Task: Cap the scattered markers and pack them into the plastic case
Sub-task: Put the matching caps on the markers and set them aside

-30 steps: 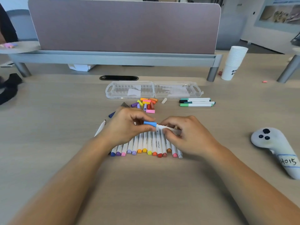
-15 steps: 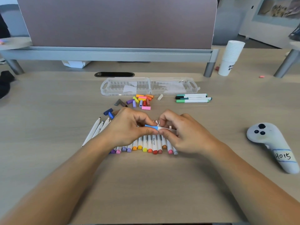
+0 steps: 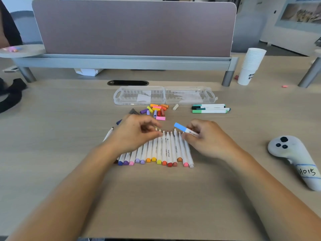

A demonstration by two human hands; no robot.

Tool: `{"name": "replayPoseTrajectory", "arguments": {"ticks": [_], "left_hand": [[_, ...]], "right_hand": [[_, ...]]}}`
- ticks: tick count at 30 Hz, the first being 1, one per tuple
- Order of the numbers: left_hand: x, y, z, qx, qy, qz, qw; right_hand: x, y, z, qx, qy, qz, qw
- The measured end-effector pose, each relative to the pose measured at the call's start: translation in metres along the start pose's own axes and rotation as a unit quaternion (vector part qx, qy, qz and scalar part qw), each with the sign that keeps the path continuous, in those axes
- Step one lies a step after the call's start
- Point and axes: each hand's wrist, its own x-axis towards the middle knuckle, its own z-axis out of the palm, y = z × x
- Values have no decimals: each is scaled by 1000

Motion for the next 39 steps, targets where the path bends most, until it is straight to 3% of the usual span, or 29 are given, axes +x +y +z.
{"name": "replayPoseTrajectory", "arguments": {"ticks": [5, 16, 19, 22, 26, 29, 39], "left_hand": [[16, -12, -17, 53, 57, -93, 993], [82, -17, -29, 116, 42, -154, 980], [104, -9, -8, 127, 11, -134, 983], [128, 1, 20, 187, -36, -118, 975], [157, 4, 56, 327, -79, -86, 938], [168, 5, 78, 379, -74, -82, 919], [167, 5, 87, 388, -55, -73, 917]], "right_hand": [[5, 6, 3, -32, -65, 130, 989], [5, 7, -5, -68, -25, 192, 979], [10, 17, -5, 67, -16, 215, 974], [14, 25, -6, 274, -13, 239, 931], [17, 25, -8, 406, -9, 264, 875], [19, 26, -8, 434, 9, 282, 856], [20, 25, -6, 424, 12, 287, 859]]}}
